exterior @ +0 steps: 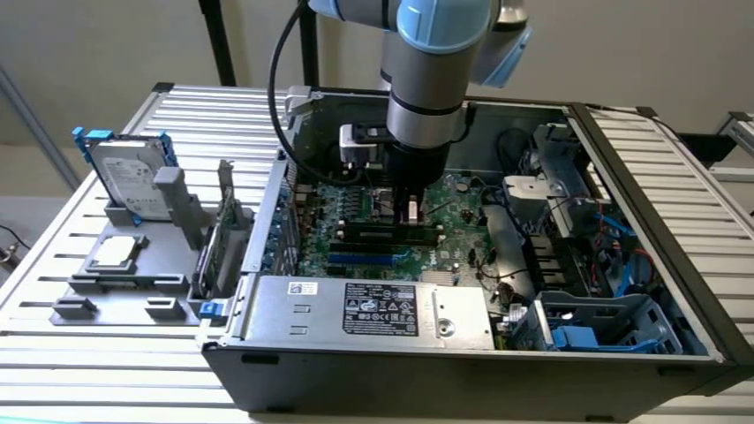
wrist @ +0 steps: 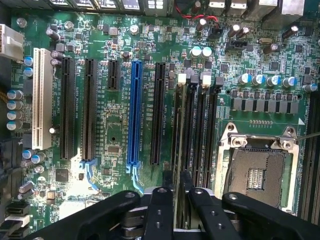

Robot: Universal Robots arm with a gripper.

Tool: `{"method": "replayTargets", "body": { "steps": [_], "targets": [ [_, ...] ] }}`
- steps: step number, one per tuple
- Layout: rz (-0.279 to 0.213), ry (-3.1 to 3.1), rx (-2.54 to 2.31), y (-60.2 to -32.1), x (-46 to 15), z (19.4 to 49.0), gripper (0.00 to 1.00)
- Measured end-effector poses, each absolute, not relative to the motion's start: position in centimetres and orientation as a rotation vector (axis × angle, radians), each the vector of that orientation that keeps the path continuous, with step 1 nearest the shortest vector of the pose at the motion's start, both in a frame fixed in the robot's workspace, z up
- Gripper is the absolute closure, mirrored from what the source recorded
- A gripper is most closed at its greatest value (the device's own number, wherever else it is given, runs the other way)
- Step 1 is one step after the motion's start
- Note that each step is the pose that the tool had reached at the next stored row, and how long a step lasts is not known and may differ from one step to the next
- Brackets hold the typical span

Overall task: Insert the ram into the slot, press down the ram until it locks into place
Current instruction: 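Insert the ram into the slot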

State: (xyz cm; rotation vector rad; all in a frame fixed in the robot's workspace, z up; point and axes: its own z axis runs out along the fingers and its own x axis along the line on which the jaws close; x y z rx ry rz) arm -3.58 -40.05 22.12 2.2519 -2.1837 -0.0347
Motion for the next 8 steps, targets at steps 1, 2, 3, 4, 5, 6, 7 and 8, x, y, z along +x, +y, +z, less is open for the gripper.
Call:
{"method": "replayTargets", "body": {
  "steps": [1,2,3,4,5,6,7,8],
  "targets": [
    [-0.035,-2.184,2.252,-40.0,-3.6,22.5,0.78],
    [-0.035,-2.183,2.251,-40.0,-3.6,22.9,0.78],
    [-0.035,-2.183,2.251,-40.1,-3.6,23.4,0.78],
    [-0.035,-2.183,2.252,-40.1,-3.6,23.8,0.78],
    [-0.035,-2.183,2.252,-40.1,-3.6,24.3,0.78],
    [-0.035,-2.183,2.252,-40.1,-3.6,24.6,0.78],
    [-0.035,-2.183,2.251,-40.1,-3.7,25.0,0.78],
    [-0.035,-2.183,2.252,-40.1,-3.7,25.2,0.78]
  ]
}}
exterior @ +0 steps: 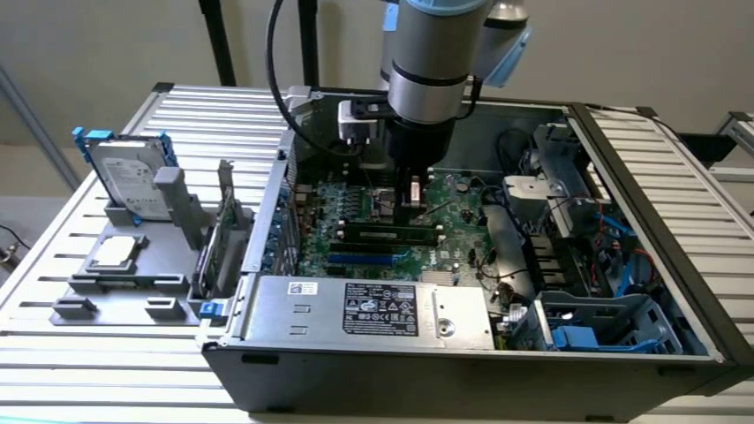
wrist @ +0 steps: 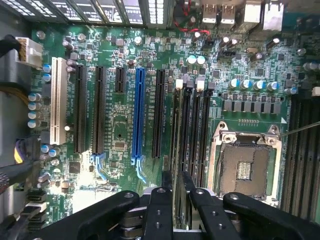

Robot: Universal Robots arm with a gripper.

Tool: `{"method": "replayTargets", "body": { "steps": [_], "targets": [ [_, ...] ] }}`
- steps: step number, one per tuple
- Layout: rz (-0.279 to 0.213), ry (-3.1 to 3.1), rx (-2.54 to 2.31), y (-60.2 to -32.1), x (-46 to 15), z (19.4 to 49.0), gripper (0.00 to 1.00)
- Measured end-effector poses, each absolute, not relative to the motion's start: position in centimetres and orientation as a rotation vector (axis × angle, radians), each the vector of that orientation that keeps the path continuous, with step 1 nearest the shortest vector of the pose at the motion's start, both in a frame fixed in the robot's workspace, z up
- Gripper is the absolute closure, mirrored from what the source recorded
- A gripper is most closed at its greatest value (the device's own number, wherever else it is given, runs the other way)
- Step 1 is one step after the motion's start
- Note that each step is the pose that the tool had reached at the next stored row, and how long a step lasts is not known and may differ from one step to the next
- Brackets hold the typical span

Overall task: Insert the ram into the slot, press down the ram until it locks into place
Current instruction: 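Insert the ram into the slot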

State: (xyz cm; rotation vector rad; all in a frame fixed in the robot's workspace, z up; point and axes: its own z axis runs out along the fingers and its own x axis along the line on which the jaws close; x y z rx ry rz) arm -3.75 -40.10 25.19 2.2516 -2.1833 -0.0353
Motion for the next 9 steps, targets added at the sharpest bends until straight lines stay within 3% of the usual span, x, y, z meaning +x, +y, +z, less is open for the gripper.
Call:
{"method": "replayTargets", "body": {
  "steps": [5,9],
  "targets": [
    [-0.035,-2.183,2.252,-40.17,-3.95,25.36,0.90],
    [-0.035,-2.183,2.252,-40.18,-3.96,25.36,0.90]
  ]
}}
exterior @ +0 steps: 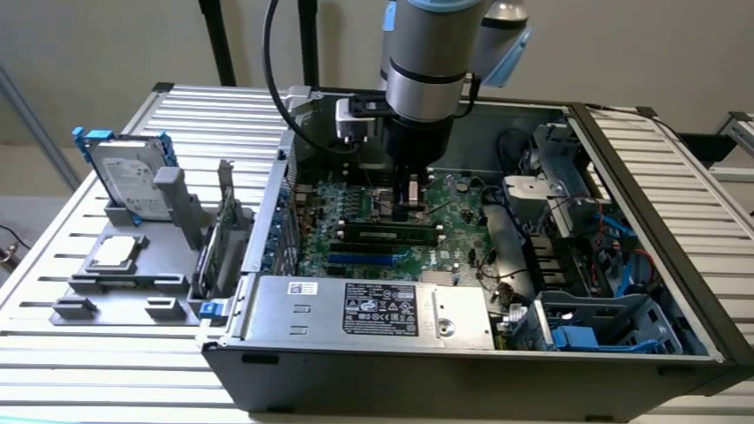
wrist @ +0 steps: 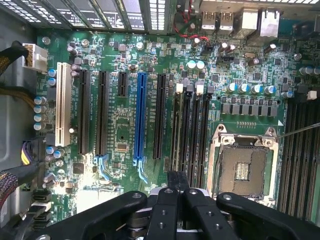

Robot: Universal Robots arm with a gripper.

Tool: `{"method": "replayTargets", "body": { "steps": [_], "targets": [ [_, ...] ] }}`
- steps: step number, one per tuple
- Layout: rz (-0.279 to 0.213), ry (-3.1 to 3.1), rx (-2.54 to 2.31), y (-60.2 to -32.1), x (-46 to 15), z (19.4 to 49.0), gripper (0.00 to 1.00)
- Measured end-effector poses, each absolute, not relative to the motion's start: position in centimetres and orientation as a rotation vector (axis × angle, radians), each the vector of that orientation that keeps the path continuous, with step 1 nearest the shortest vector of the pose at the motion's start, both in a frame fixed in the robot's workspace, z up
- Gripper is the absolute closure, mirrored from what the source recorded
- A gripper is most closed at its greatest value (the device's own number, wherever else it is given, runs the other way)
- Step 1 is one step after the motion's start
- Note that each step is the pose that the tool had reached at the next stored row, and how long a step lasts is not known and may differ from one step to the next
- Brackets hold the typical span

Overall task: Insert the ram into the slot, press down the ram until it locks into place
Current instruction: 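Press down the ram until it locks into place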

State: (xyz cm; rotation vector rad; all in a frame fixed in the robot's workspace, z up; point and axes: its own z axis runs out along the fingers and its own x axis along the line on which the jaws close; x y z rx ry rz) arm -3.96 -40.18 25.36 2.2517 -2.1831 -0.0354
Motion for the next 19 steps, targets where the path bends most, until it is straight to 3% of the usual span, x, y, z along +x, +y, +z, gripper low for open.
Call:
{"method": "replayTargets", "body": {
  "steps": [19],
  "targets": [
    [-0.036,-2.183,2.251,-40.1,-4.2,24.1,0.90]
  ]
}}
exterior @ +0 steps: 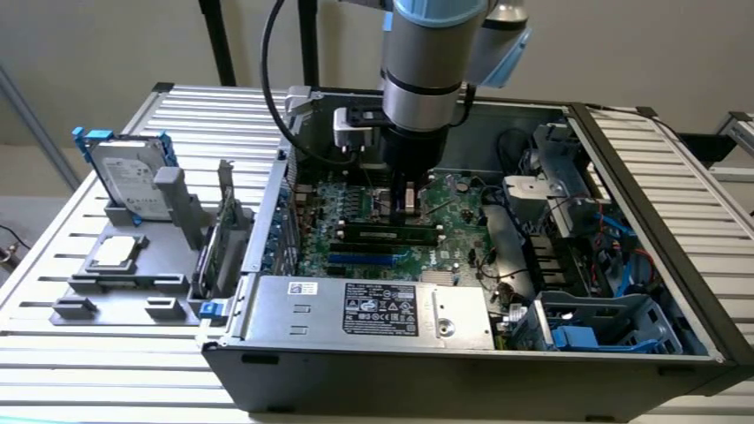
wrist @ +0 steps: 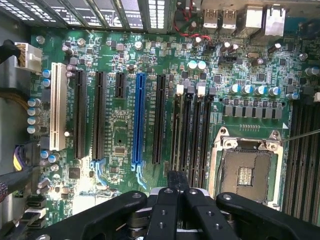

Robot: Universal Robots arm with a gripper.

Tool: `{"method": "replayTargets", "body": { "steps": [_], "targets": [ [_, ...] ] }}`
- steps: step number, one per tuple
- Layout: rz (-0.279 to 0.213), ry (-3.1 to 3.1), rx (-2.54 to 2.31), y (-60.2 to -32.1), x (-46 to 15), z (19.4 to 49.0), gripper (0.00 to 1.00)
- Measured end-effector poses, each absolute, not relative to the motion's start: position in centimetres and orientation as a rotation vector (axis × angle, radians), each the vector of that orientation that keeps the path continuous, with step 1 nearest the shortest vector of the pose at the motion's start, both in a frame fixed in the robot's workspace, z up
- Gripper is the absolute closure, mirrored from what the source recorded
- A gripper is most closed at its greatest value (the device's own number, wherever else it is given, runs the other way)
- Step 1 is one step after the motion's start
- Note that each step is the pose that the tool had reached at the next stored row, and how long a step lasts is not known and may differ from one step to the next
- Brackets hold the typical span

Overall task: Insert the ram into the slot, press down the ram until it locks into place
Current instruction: 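Press down the ram until it locks into place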

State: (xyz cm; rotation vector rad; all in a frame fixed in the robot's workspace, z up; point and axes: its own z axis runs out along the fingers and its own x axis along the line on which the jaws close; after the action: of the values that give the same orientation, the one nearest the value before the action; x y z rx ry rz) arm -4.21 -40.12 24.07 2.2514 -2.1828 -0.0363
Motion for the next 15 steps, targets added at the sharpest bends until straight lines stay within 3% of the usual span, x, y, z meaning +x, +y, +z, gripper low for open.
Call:
{"method": "replayTargets", "body": {
  "steps": [11,15],
  "targets": [
    [-0.036,-2.182,2.251,-40.1,-4.3,22.4,0.90],
    [-0.041,-2.181,2.249,-40.1,-4.3,23.8,0.90]
  ]
}}
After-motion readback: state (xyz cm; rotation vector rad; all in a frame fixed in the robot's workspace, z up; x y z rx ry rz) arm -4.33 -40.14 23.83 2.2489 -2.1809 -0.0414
